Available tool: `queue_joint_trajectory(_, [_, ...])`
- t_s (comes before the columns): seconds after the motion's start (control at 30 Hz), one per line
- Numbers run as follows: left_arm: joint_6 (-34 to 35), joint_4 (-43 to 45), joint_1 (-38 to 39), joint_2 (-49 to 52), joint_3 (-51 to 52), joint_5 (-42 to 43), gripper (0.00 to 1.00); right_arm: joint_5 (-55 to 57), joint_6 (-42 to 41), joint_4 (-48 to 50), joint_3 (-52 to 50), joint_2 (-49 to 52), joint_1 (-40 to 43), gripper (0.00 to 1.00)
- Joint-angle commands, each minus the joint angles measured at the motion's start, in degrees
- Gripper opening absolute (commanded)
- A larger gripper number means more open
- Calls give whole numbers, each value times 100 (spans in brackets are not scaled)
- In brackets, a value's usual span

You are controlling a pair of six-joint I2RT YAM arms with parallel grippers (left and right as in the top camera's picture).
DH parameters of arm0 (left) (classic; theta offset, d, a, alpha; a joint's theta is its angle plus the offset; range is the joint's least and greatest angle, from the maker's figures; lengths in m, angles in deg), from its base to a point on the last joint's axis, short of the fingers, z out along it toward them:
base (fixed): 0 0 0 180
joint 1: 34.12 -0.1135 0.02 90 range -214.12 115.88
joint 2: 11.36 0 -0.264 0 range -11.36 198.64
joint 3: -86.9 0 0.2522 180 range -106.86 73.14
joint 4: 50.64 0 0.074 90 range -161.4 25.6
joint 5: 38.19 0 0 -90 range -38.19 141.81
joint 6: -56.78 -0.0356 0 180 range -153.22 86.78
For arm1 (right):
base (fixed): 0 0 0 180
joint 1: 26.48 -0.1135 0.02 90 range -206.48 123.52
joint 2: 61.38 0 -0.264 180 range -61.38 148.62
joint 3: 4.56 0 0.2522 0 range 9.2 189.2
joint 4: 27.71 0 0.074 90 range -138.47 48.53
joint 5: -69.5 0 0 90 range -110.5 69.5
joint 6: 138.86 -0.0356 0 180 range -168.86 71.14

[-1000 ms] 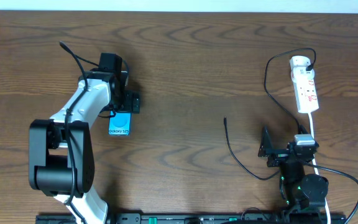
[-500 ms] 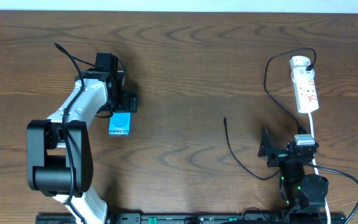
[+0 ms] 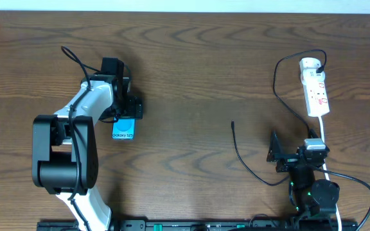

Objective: Plug charger to phone and switch on socket
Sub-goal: 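Lower the left gripper and close it on the phone's bottom edge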

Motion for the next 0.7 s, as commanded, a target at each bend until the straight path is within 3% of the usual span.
queue_joint_trajectory(0.0, [22,-22,-20,258,81,-11,98,46,-57,-26,-7,-35,-35,99])
queue_joint_trajectory(0.17, [24,-37,-20,258,81,-11,100,46,-57,-26,-7,-35,-35,99])
queue_joint_trajectory(0.3, [24,-46,-20,258,81,-9,85,46,-57,-26,-7,-35,-35,99])
queue_joint_trajectory(0.67, [24,-48,-20,258,81,-11,77,46,-57,-26,-7,-33,-35,99])
